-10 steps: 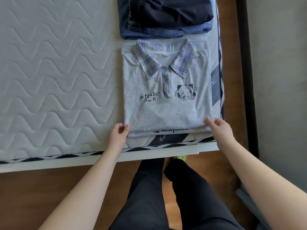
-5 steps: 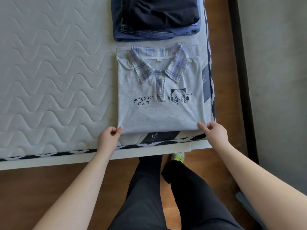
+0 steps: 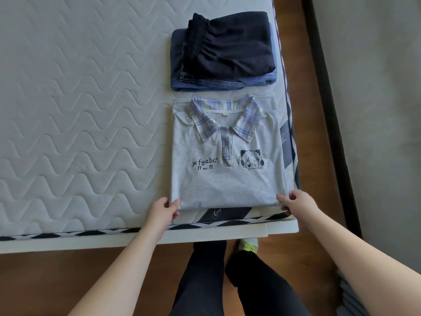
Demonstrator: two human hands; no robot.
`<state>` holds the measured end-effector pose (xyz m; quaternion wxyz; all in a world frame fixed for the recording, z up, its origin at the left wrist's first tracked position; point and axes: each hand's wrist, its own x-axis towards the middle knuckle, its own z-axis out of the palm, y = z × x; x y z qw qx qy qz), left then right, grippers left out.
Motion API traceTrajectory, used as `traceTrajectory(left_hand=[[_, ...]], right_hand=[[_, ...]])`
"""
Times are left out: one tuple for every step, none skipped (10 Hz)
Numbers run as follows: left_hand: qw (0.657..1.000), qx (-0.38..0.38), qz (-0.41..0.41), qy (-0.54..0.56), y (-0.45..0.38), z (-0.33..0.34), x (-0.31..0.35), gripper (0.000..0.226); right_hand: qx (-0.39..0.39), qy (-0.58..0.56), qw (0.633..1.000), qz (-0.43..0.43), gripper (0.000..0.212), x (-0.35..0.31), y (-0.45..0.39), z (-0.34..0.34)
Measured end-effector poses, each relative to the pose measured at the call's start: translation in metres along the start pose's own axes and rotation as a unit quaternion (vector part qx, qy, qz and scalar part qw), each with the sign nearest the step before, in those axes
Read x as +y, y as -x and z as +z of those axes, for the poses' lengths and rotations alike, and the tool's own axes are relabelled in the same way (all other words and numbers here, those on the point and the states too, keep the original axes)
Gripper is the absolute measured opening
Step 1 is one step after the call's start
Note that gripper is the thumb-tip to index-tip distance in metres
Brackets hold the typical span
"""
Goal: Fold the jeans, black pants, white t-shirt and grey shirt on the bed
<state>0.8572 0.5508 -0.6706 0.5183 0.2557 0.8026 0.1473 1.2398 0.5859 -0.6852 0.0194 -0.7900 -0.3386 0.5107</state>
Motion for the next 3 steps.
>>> traceTrajectory(left_hand=[[0.997,0.03,-0.003,-0.067,0.018,-0.005,0.016,0.013],[0.981,0.058,0.056,-0.176,0.044,-0.016,0.04,0.024],[0.929,0.074,0.159,-0.326,0.077,-0.03,0.061,0.031]], right_hand=[[0.01,0.063,0.998,0.003,0.022,-0.002,0.013,-0.005],[0.021,0.142,0.99,0.015,0.039,-0.014,0.035,-0.009],[0.057,0.196,0.979,0.0,0.049,-0.023,0.064,-0.02]])
